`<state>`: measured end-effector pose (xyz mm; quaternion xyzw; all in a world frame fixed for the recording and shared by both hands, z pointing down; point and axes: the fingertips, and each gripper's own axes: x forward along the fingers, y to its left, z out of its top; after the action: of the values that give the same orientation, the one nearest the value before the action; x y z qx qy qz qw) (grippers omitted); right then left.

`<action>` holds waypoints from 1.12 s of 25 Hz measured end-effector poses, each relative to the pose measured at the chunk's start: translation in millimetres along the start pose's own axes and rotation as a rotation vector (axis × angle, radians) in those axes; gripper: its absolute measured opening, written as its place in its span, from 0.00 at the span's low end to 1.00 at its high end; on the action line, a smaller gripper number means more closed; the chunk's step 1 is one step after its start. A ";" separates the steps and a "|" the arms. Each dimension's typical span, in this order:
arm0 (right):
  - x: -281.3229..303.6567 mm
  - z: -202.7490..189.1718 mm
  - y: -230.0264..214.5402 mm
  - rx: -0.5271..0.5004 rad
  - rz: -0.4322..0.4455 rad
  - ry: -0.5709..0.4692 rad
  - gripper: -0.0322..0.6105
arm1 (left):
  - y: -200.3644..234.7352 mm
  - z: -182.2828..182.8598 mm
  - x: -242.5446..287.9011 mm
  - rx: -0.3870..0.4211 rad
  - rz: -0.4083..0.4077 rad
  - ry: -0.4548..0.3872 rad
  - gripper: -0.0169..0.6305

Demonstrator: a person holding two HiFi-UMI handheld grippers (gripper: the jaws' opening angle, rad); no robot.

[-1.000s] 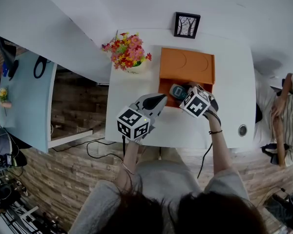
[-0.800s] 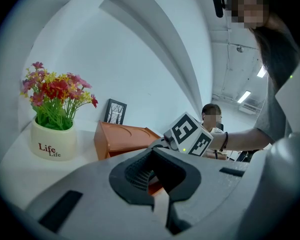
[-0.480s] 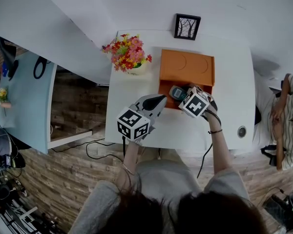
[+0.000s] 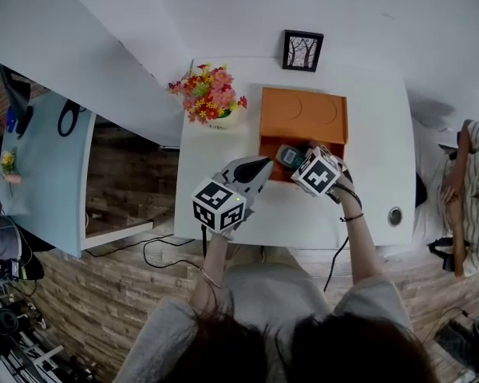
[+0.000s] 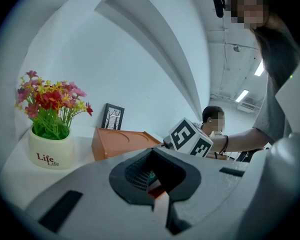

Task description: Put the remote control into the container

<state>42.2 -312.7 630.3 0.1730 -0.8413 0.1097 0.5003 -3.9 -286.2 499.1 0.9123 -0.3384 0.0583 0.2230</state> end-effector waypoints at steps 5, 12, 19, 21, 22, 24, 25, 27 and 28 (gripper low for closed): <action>-12.9 4.5 -0.9 0.078 -0.036 -0.088 0.50 | -5.2 3.1 -0.1 0.014 -0.010 -0.003 0.03; -40.4 9.8 5.0 0.152 -0.069 -0.209 0.47 | -16.7 4.7 3.1 0.026 -0.032 -0.006 0.03; -84.1 25.3 9.8 0.271 -0.161 -0.436 0.22 | -32.8 10.7 5.0 0.054 -0.061 -0.016 0.03; -97.0 29.6 11.8 0.308 -0.173 -0.497 0.20 | -36.7 12.9 5.1 0.062 -0.066 -0.019 0.03; -103.3 31.8 12.9 0.322 -0.179 -0.524 0.19 | -38.5 14.4 4.9 0.066 -0.069 -0.021 0.03; -115.3 35.9 15.0 0.340 -0.192 -0.565 0.15 | -42.4 18.0 3.8 0.075 -0.076 -0.026 0.03; -120.8 37.6 16.1 0.344 -0.200 -0.581 0.14 | -44.2 19.7 3.0 0.080 -0.079 -0.028 0.03; -131.8 41.3 18.1 0.349 -0.214 -0.611 0.11 | -47.0 22.4 1.6 0.090 -0.085 -0.033 0.03; -137.5 43.6 19.2 0.352 -0.219 -0.628 0.11 | -48.0 23.4 1.1 0.094 -0.087 -0.036 0.03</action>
<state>59.9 -285.8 488.4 0.3708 -0.8984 0.1401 0.1891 26.7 -265.0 460.9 0.9366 -0.2990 0.0481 0.1760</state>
